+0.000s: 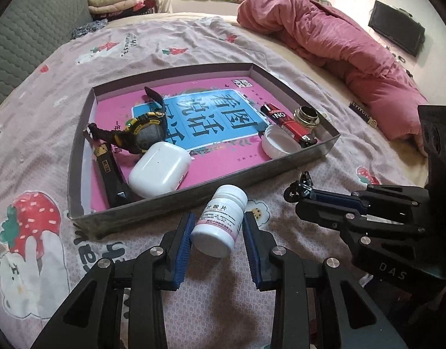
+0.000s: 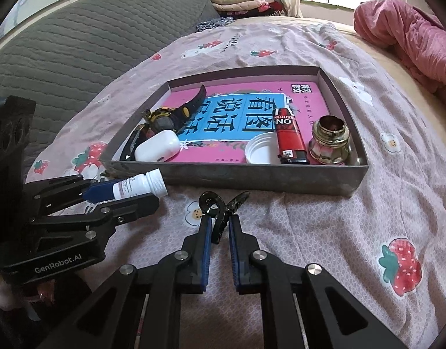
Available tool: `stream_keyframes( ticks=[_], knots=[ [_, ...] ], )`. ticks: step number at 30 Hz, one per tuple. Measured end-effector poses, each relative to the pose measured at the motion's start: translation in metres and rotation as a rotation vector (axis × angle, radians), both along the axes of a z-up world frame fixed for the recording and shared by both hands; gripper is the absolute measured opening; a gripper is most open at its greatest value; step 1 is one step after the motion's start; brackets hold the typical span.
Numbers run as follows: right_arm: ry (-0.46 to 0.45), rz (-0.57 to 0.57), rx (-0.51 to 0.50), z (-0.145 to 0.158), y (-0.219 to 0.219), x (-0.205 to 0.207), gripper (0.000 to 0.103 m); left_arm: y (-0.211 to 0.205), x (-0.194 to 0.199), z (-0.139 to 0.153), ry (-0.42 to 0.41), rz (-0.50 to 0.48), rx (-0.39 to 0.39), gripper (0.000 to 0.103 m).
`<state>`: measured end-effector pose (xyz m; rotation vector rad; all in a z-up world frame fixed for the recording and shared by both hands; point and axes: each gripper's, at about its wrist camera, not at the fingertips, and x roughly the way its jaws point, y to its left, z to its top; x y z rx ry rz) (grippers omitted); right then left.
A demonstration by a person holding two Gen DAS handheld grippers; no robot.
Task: Organize rigid objects
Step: 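Lift the pill bottle with left gripper while right gripper lifts the hair clip toward the tray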
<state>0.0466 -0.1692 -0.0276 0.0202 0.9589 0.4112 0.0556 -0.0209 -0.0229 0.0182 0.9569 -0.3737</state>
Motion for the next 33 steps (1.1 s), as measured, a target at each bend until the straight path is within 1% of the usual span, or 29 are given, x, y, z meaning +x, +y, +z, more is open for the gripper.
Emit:
stream_keyframes(
  ticks=[6, 7, 16, 21, 28, 33],
  knots=[
    [-0.051, 0.027, 0.013, 0.011, 0.002, -0.005, 0.012, 0.003, -0.003, 0.006, -0.022, 0.01, -0.003, 0.033],
    [-0.06, 0.03, 0.017, 0.013, 0.003, -0.006, 0.012, 0.003, -0.003, 0.007, -0.024, 0.011, -0.004, 0.028],
    [-0.1, 0.047, 0.026, 0.02, 0.004, -0.006, 0.012, 0.007, -0.003, 0.01, -0.041, 0.031, -0.012, 0.028],
    [-0.111, 0.047, 0.033, 0.023, 0.003, -0.006, 0.012, 0.01, -0.001, 0.01, -0.034, 0.043, -0.033, 0.028],
    [-0.156, 0.043, 0.051, 0.032, 0.001, -0.006, 0.012, 0.017, -0.002, 0.021, -0.08, 0.061, -0.057, 0.028],
    [-0.16, 0.039, 0.059, 0.033, 0.0, -0.004, 0.012, 0.021, 0.0, 0.028, -0.108, 0.078, -0.071, 0.028]
  ],
)
